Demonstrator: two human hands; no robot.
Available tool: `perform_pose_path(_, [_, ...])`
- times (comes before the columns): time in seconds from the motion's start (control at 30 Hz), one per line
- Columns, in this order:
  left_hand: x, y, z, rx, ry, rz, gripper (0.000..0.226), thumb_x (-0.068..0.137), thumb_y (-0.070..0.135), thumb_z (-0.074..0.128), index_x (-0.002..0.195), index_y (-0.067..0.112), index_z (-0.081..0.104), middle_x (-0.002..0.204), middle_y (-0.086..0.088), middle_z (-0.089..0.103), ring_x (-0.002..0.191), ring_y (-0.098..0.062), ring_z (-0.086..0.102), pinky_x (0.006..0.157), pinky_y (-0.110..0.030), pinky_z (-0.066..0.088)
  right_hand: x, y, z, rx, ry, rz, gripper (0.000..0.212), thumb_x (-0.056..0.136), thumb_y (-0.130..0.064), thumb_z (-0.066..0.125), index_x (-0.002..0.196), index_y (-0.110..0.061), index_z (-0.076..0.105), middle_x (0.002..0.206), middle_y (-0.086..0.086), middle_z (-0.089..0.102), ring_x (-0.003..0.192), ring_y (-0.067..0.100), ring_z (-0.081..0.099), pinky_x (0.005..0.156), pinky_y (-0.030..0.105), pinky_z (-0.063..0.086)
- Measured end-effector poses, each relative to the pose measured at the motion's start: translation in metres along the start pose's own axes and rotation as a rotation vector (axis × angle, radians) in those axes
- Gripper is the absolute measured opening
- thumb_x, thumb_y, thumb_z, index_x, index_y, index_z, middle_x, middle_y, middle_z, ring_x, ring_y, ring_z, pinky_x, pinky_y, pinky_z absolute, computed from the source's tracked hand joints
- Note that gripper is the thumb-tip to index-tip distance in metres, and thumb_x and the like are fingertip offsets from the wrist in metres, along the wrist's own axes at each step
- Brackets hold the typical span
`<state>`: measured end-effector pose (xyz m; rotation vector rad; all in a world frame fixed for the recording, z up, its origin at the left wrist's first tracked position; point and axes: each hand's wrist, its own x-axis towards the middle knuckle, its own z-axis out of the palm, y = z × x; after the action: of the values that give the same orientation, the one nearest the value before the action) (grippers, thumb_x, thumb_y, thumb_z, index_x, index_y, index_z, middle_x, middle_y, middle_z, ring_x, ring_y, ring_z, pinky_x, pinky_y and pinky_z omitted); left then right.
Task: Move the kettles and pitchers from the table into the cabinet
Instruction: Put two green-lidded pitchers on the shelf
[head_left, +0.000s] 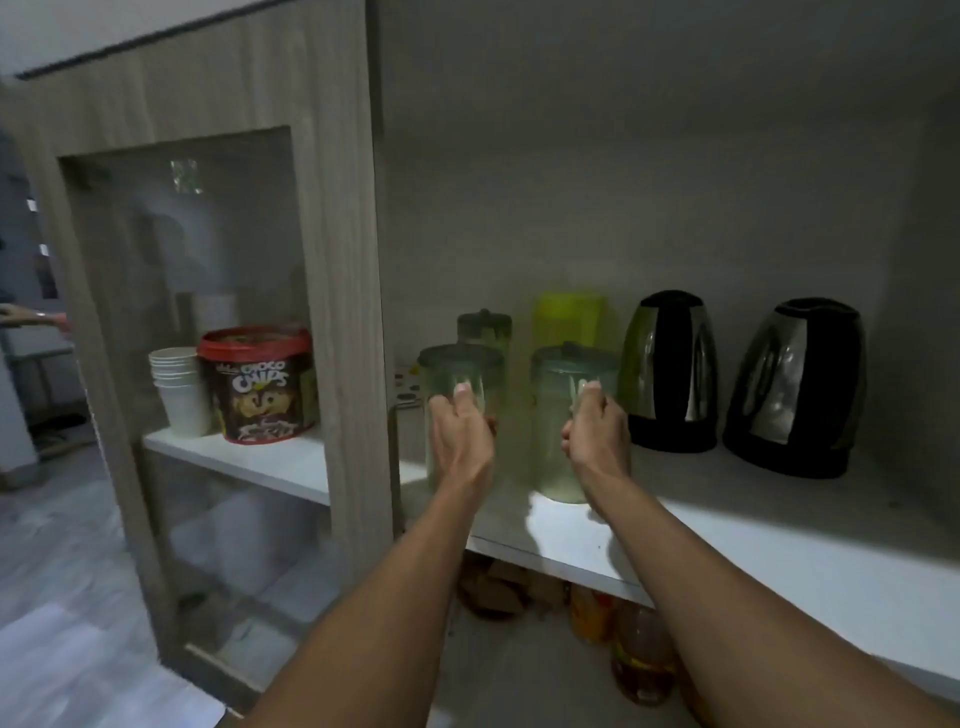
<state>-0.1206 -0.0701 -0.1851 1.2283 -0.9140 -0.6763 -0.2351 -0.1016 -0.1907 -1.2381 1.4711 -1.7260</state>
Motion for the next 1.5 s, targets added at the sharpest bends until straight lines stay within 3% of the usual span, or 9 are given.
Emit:
perform_pose_path(0.17, [0.067, -0.009, 0.024, 0.028, 0.051, -0.121, 0.043, 0.106, 0.04, 0.03, 0.103, 0.007, 0.057, 0.097, -0.013, 0.065, 0.08, -0.027, 0.058, 0.072, -0.034, 0.043, 0.045, 0.007, 0.036, 0.01, 0.002, 0.042, 0.051, 0.087, -0.056, 0.027, 0.083, -0.014, 0.056, 0.091, 0.017, 0.059, 0.094, 0.038, 0.064, 0.089, 0.048, 0.05])
perform_pose_path(0.23, [0.092, -0.015, 0.035, -0.007, 0.066, -0.088, 0.035, 0.107, 0.038, 0.029, 0.106, 0.009, 0.049, 0.092, -0.015, 0.062, 0.073, -0.027, 0.057, 0.062, -0.033, 0.041, 0.063, 0.013, 0.051, 0.017, 0.006, 0.016, 0.049, 0.093, -0.051, 0.03, 0.078, -0.012, 0.054, 0.085, 0.018, 0.057, 0.083, 0.035, 0.061, 0.081, 0.048, 0.05])
perform_pose_path(0.3, [0.116, -0.021, 0.046, -0.064, 0.035, -0.036, 0.034, 0.107, 0.034, 0.03, 0.109, 0.004, 0.047, 0.097, -0.021, 0.06, 0.082, -0.03, 0.06, 0.069, -0.036, 0.044, 0.082, 0.02, 0.065, 0.04, 0.026, -0.011, 0.047, 0.083, -0.059, 0.026, 0.064, -0.019, 0.043, 0.069, 0.014, 0.05, 0.068, 0.029, 0.053, 0.066, 0.048, 0.045])
perform_pose_path(0.53, [0.168, -0.03, 0.066, -0.205, 0.023, -0.064, 0.032, 0.107, 0.022, 0.035, 0.076, 0.018, 0.038, 0.071, -0.005, 0.048, 0.062, -0.019, 0.047, 0.045, -0.022, 0.038, 0.125, 0.038, 0.09, 0.033, 0.036, -0.006, 0.038, 0.088, -0.052, 0.027, 0.063, -0.025, 0.035, 0.066, 0.001, 0.04, 0.076, 0.024, 0.047, 0.071, 0.041, 0.038])
perform_pose_path(0.7, [0.177, -0.035, 0.075, -0.149, 0.025, -0.063, 0.029, 0.106, 0.031, 0.035, 0.085, 0.013, 0.044, 0.091, -0.024, 0.064, 0.082, -0.033, 0.059, 0.073, -0.04, 0.049, 0.134, 0.037, 0.097, 0.065, 0.055, 0.022, 0.041, 0.096, -0.049, 0.031, 0.066, -0.023, 0.039, 0.07, 0.004, 0.047, 0.078, 0.026, 0.05, 0.074, 0.041, 0.044])
perform_pose_path(0.8, [0.172, -0.035, 0.075, -0.074, 0.024, -0.075, 0.04, 0.106, 0.038, 0.032, 0.101, 0.006, 0.055, 0.111, -0.027, 0.067, 0.101, -0.039, 0.064, 0.087, -0.043, 0.049, 0.132, 0.035, 0.094, 0.03, 0.05, 0.054, 0.049, 0.096, -0.059, 0.03, 0.083, -0.018, 0.052, 0.094, 0.016, 0.064, 0.092, 0.034, 0.063, 0.09, 0.048, 0.052])
perform_pose_path(1.0, [0.157, -0.032, 0.066, 0.095, -0.03, -0.142, 0.07, 0.102, 0.056, 0.027, 0.135, 0.0, 0.054, 0.137, -0.023, 0.056, 0.123, -0.037, 0.054, 0.094, -0.037, 0.04, 0.121, 0.029, 0.063, -0.053, 0.049, 0.085, 0.056, 0.1, -0.056, 0.034, 0.117, -0.006, 0.053, 0.106, 0.011, 0.056, 0.099, 0.026, 0.055, 0.076, 0.031, 0.034])
perform_pose_path(1.13, [0.13, -0.025, 0.055, 0.248, -0.026, -0.134, 0.078, 0.1, 0.061, 0.027, 0.144, -0.001, 0.041, 0.146, -0.027, 0.046, 0.131, -0.04, 0.047, 0.106, -0.044, 0.038, 0.107, 0.027, 0.041, -0.17, 0.065, 0.073, 0.052, 0.102, -0.05, 0.035, 0.117, -0.003, 0.051, 0.117, 0.023, 0.058, 0.117, 0.038, 0.057, 0.079, 0.033, 0.034])
perform_pose_path(1.5, [-0.029, 0.019, 0.018, 0.485, -0.073, 0.204, 0.057, 0.103, 0.045, 0.036, 0.14, 0.003, 0.044, 0.14, -0.021, 0.047, 0.129, -0.034, 0.046, 0.103, -0.041, 0.036, -0.016, 0.01, -0.04, -0.532, -0.101, -0.065, 0.051, 0.1, -0.052, 0.033, 0.129, -0.01, 0.043, 0.132, 0.026, 0.053, 0.122, 0.041, 0.051, 0.094, 0.044, 0.04])
